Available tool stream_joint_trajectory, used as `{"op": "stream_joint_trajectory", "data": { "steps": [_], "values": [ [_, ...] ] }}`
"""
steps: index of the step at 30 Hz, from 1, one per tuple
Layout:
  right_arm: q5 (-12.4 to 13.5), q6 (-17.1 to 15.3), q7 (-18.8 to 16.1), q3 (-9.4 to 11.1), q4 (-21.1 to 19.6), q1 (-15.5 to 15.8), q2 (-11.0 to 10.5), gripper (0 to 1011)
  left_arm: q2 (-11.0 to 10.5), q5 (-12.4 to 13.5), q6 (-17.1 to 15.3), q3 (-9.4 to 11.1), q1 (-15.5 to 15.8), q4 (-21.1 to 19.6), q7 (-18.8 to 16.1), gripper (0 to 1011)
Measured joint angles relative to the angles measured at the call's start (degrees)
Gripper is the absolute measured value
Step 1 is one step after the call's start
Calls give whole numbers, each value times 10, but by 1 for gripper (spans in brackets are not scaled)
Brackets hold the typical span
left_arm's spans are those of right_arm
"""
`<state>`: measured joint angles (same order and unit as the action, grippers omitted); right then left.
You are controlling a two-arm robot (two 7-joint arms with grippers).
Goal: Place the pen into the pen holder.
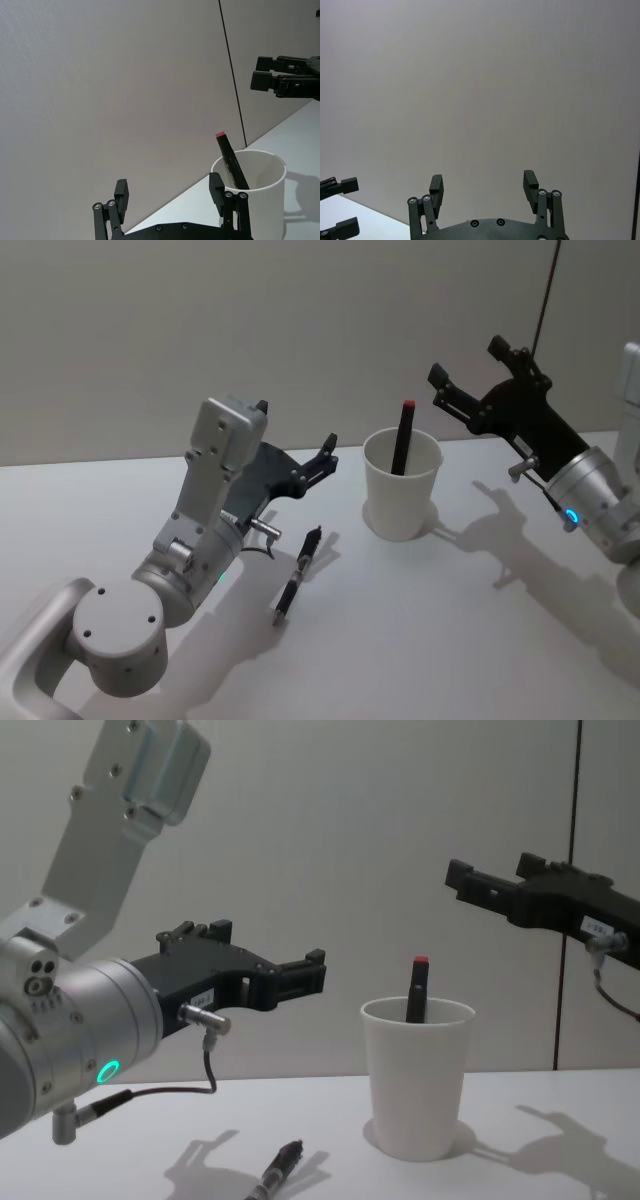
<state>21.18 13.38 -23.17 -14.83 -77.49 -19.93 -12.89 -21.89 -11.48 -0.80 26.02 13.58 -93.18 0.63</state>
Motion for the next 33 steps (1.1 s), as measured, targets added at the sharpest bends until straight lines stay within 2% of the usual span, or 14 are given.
{"op": "stream_joint_trajectory", "data": {
  "steps": [9,33],
  "values": [
    [-5,-17,21,2,-26,22,-7,1002,0,0,0,0,0,0,0,1001],
    [-34,-111,140,14,-171,150,-46,1001,0,0,0,0,0,0,0,1001]
  ]
}}
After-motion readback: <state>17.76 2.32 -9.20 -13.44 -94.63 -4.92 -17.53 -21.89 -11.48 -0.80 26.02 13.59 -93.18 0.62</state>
